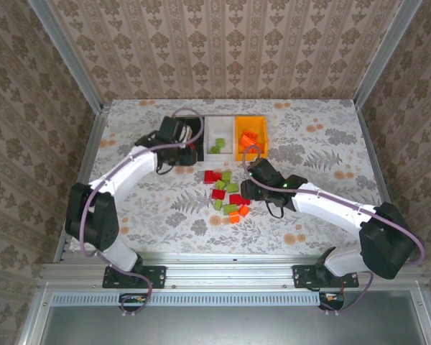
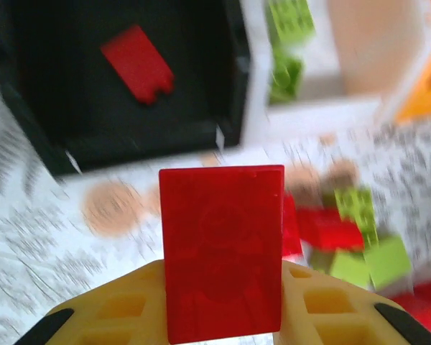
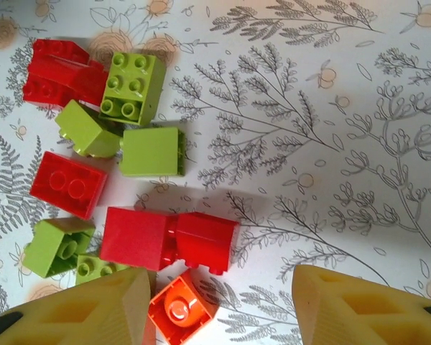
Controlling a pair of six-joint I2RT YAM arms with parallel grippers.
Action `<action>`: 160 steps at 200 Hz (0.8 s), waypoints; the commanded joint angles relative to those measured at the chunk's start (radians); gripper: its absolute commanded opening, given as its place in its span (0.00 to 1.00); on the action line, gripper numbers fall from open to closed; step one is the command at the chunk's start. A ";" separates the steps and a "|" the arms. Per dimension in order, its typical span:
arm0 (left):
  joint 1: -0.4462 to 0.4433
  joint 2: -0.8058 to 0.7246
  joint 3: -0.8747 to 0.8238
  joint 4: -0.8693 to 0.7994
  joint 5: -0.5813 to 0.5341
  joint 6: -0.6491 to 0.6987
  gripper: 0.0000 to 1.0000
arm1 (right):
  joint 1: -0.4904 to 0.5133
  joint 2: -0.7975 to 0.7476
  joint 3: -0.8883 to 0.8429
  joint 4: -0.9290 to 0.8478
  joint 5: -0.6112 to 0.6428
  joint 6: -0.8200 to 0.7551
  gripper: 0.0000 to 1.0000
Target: Sort the legos into containers by color
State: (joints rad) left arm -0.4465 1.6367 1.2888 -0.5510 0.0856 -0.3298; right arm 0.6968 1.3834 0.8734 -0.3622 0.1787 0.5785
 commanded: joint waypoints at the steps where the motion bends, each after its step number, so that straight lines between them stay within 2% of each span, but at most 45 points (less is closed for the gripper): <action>1: 0.055 0.112 0.121 -0.064 0.027 0.031 0.32 | -0.006 0.041 0.038 0.033 0.005 -0.018 0.56; 25: 0.089 0.261 0.282 -0.087 0.108 0.046 0.32 | -0.016 0.057 0.044 0.041 -0.001 -0.030 0.56; 50: 0.106 0.405 0.461 -0.145 0.150 0.055 0.34 | -0.023 0.087 0.082 0.030 0.003 -0.060 0.56; 78: 0.107 0.498 0.582 -0.197 0.156 0.043 0.38 | -0.026 0.096 0.105 0.038 -0.003 -0.071 0.56; 105: 0.109 0.518 0.588 -0.204 0.134 0.017 0.45 | -0.027 0.107 0.115 0.042 -0.015 -0.075 0.57; 142: 0.108 0.473 0.560 -0.193 0.158 0.002 0.71 | -0.025 0.152 0.161 0.051 -0.047 -0.079 0.58; 160: 0.103 0.395 0.530 -0.187 0.178 0.002 0.72 | -0.025 0.193 0.190 0.065 -0.047 -0.071 0.58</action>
State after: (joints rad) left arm -0.3454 2.1509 1.8423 -0.7189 0.2222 -0.3214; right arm 0.6739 1.5291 1.0088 -0.3309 0.1524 0.5186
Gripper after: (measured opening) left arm 0.719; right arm 0.576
